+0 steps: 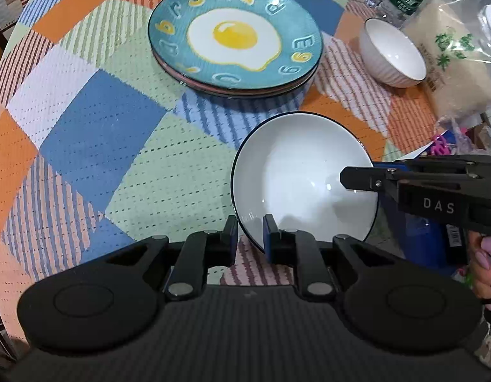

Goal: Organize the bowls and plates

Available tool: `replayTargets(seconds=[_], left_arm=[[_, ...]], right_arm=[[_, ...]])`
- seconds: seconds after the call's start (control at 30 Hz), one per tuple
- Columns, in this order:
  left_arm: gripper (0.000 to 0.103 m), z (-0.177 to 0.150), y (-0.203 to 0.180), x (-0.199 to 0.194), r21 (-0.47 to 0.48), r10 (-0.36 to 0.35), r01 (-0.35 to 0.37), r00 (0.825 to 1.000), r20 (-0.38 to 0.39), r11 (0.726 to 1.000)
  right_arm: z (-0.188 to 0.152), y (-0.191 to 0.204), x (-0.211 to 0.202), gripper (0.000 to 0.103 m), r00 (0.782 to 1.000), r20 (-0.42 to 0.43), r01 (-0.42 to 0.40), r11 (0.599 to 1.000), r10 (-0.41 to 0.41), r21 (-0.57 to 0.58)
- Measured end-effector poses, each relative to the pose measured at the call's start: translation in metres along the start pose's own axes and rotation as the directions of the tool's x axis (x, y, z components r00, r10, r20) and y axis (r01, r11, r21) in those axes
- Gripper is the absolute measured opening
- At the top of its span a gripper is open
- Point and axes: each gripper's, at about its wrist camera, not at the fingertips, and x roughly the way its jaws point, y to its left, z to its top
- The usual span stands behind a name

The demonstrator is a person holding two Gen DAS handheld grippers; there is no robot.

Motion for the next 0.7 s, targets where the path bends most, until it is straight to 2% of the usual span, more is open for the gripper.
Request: replayTargets(seconds=[0.17, 0.27, 0.37, 0.5, 0.7], left_arm=[[0.015, 0.001, 0.001, 0.004, -0.006, 0.001, -0.001, 1.0, -0.003, 1.0], [0.017, 0.002, -0.002, -0.002, 0.007, 0.013, -0.013, 1.0, 0.008, 1.0], [0.017, 0.003, -0.002, -0.012, 0.011, 0.041, -0.042, 0.999, 0.036, 0.999], [0.017, 0.003, 0.0, -0.026, 0.017, 0.05, -0.05, 0.998, 0.04, 0.999], [0.017, 0.001, -0.008, -0.053, 0.056, 0.069, -0.072, 0.996, 0.054, 0.996]], right_arm=[[0.0, 0.003, 0.005, 0.016, 1.0, 0.019, 0.023, 0.999, -0.023, -0.037], [0.0, 0.002, 0.002, 0.025, 1.0, 0.022, 0.013, 0.999, -0.012, -0.045], [0.001, 0.004, -0.01, 0.043, 0.999, 0.038, 0.02, 0.996, -0.016, -0.091], [0.004, 0.002, -0.035, 0.045, 0.997, 0.082, 0.015, 0.993, -0.005, -0.117], [0.004, 0.007, -0.084, 0.052, 0.988, 0.143, 0.074, 0.986, -0.052, -0.152]])
